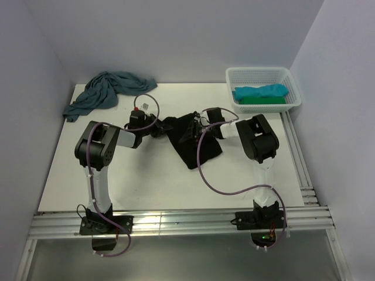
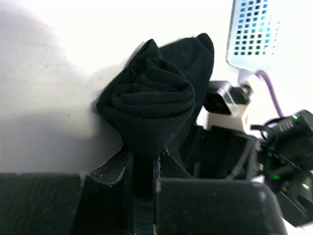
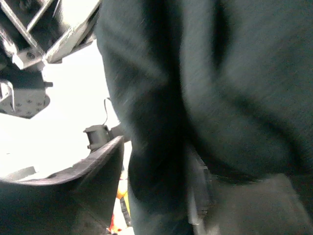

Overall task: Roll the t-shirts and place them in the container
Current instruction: Roll the tshirt

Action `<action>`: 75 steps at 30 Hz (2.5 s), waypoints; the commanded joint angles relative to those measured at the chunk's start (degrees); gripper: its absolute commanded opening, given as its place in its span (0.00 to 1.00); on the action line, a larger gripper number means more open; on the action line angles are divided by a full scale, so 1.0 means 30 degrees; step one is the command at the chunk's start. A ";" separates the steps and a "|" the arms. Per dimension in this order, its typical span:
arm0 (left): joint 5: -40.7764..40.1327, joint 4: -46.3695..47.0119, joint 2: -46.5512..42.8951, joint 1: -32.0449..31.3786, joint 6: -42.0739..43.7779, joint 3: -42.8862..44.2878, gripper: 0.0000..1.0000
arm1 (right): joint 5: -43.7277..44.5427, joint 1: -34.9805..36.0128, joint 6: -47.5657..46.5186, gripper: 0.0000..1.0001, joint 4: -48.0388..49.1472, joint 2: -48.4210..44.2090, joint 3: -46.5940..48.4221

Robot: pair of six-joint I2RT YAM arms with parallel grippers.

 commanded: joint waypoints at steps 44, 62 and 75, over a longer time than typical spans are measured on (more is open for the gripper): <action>-0.1416 -0.4305 -0.1977 -0.0532 0.2328 0.1435 0.00 | 0.0141 0.1886 0.0131 0.16 0.0901 -0.5043 -0.7991; -0.1035 -0.4774 -0.1713 -0.0503 0.2708 0.2080 0.00 | 0.8750 0.1915 -0.6400 0.66 -1.3645 -1.0838 -0.3749; -0.0713 -0.7028 -0.1684 -0.0532 0.3324 0.2578 0.00 | 2.0588 0.8210 -0.8511 0.65 -2.0192 -0.7276 0.7502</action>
